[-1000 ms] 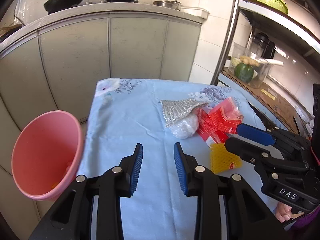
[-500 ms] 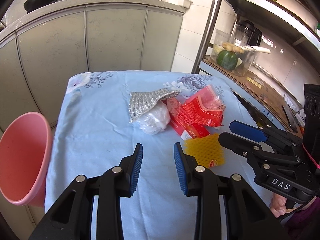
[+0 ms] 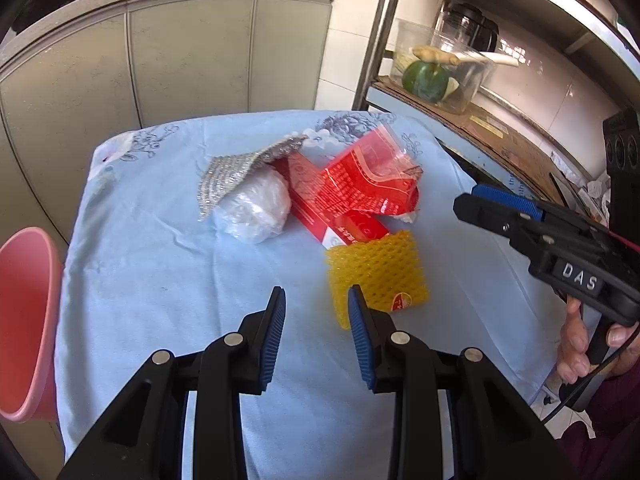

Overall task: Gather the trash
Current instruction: 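Grasp the yellow foam net with the left gripper, then grasp the red-and-pink bag with the right gripper while the left holds the foam net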

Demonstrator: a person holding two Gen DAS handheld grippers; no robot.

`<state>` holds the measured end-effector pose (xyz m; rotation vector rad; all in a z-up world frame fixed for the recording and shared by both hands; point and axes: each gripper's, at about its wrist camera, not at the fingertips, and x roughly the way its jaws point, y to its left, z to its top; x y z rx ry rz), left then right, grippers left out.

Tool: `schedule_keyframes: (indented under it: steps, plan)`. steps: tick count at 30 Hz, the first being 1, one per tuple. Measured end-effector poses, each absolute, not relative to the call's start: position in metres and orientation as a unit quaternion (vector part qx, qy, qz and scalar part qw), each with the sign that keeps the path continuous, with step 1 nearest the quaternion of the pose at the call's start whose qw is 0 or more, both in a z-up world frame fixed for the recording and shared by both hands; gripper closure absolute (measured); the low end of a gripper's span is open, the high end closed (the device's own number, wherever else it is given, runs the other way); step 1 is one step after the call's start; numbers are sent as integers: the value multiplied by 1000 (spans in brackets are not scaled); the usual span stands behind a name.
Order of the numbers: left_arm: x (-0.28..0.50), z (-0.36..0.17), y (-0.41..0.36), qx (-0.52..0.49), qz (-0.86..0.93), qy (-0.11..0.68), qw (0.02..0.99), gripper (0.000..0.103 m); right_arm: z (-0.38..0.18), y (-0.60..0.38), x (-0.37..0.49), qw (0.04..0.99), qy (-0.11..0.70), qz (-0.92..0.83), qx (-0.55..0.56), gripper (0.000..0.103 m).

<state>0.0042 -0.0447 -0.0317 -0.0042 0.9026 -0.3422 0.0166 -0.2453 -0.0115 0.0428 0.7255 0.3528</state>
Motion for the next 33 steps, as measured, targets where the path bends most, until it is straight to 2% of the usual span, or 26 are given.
schedule_keyframes:
  steps: [4, 7, 14, 16, 17, 18, 19, 20, 26, 33]
  plan:
    - [12, -34, -57, 1, -182, 438, 880, 71, -12, -253, 19, 921, 353, 164, 30, 64]
    - [20, -40, -64, 5, -184, 441, 879, 63, -14, -256, 20, 920, 354, 163, 35, 64]
    - [33, -59, -69, -34, -203, 467, 860, 64, -18, -260, 24, 915, 364, 165, 52, 64]
    - [33, -60, -68, -38, -208, 463, 861, 71, -20, -262, 27, 910, 372, 171, 69, 64]
    - [32, -60, -67, -39, -209, 461, 861, 83, -21, -263, 29, 907, 375, 175, 79, 64]
    - [31, -60, -66, -38, -211, 459, 862, 90, -21, -263, 30, 905, 378, 177, 85, 64]
    - [30, -60, -65, -38, -212, 457, 863, 93, -22, -263, 32, 902, 381, 179, 93, 61]
    - [29, -58, -64, -39, -212, 454, 865, 94, -22, -263, 34, 901, 383, 180, 99, 56]
    - [12, -39, -45, -32, -209, 424, 881, 95, -30, -259, 37, 871, 411, 214, 164, 51]
    - [-4, -27, -12, -51, -182, 404, 895, 95, -48, -260, 56, 817, 452, 237, 267, 50]
